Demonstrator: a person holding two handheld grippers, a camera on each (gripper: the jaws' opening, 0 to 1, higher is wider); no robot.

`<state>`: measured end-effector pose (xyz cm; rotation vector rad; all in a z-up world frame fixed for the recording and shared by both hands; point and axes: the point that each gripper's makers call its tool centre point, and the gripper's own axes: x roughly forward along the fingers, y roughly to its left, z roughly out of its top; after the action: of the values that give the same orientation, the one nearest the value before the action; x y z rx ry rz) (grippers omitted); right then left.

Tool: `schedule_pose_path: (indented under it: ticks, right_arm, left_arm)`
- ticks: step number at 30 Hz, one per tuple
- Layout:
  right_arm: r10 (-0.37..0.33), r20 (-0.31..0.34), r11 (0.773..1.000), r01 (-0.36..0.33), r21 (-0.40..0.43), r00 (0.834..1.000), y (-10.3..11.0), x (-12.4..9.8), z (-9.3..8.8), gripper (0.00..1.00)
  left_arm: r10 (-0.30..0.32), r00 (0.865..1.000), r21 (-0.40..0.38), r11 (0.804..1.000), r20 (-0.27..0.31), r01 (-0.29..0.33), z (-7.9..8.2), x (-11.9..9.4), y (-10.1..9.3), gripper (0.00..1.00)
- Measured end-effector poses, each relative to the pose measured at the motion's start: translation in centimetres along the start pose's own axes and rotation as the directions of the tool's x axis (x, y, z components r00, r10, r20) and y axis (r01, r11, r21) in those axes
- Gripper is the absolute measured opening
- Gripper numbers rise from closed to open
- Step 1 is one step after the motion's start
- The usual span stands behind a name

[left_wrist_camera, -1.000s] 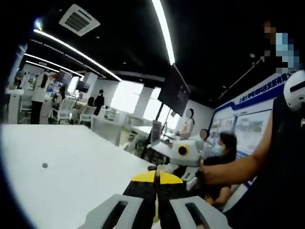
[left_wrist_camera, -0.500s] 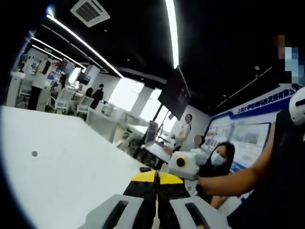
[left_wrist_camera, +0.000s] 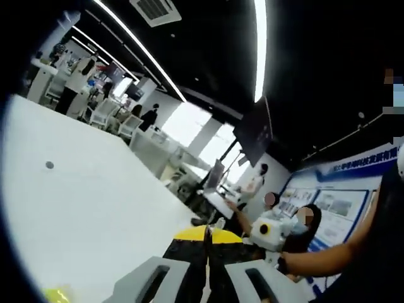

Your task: Compare the silicone blocks by pressing each to a similar depth, holding the contact briefly, and releasing to observe deformation and rebound differences across the visible hardness samples.

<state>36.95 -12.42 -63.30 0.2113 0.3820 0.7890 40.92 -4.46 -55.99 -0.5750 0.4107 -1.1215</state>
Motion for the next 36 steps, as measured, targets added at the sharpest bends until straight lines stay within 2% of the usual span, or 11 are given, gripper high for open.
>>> schedule_pose_path:
  ticks: [5, 9, 13, 17, 18, 21, 24, 29, 36]
  right_arm:
    - [-0.056, -0.011, 0.998, 0.056, 0.029, 0.998, -1.1, -0.9, -1.5, 0.96]
    - [-0.069, -0.008, 0.996, 0.069, 0.055, 0.998, -1.3, -1.4, -2.1, 0.96]
    - [-0.074, -0.012, 0.995, 0.075, 0.064, 0.997, -1.3, -1.8, -2.4, 0.96]
    - [-0.078, -0.017, 0.992, 0.079, 0.093, 0.997, -1.6, -1.9, -2.7, 0.96]
    - [-0.079, -0.018, 0.992, 0.081, 0.092, 0.997, -1.7, -2.0, -2.8, 0.96]
    - [-0.082, -0.029, 0.992, 0.084, 0.096, 0.996, -1.8, -1.9, -3.2, 0.96]
    - [-0.083, -0.032, 0.991, 0.085, 0.098, 0.996, -1.7, -2.0, -3.3, 0.96]
    - [-0.084, -0.034, 0.988, 0.088, 0.126, 0.996, -1.7, -2.3, -4.0, 0.96]
    - [-0.084, -0.055, 0.989, 0.09, 0.116, 0.995, -1.8, -2.0, -4.2, 0.96]
  left_arm:
    - [0.012, 1.0, -0.053, 0.999, -0.011, -0.013, -1.4, 0.4, 1.3, 0.0]
    - [0.029, 0.999, -0.068, 0.997, -0.022, -0.031, -2.4, 0.8, 2.2, 0.0]
    - [0.048, 0.999, -0.119, 0.992, -0.022, -0.051, -3.6, 0.8, 3.4, 0.0]
    - [0.051, 0.998, -0.215, 0.975, -0.028, -0.056, -4.8, 0.7, 4.5, 0.0]
    - [0.062, 0.998, -0.196, 0.978, -0.028, -0.066, -5.1, 0.6, 5.0, 0.0]
    - [0.076, 0.996, -0.225, 0.971, -0.036, -0.083, -5.9, 0.5, 5.7, 0.0]
    - [0.115, 0.992, -0.305, 0.944, -0.043, -0.123, -6.8, 0.2, 7.1, 0.0]
    - [0.137, 0.99, -0.312, 0.94, -0.028, -0.138, -7.1, 0.1, 8.5, 0.0]
    - [0.212, 0.976, -0.263, 0.94, -0.041, -0.216, -7.0, 0.3, 11.8, 0.0]
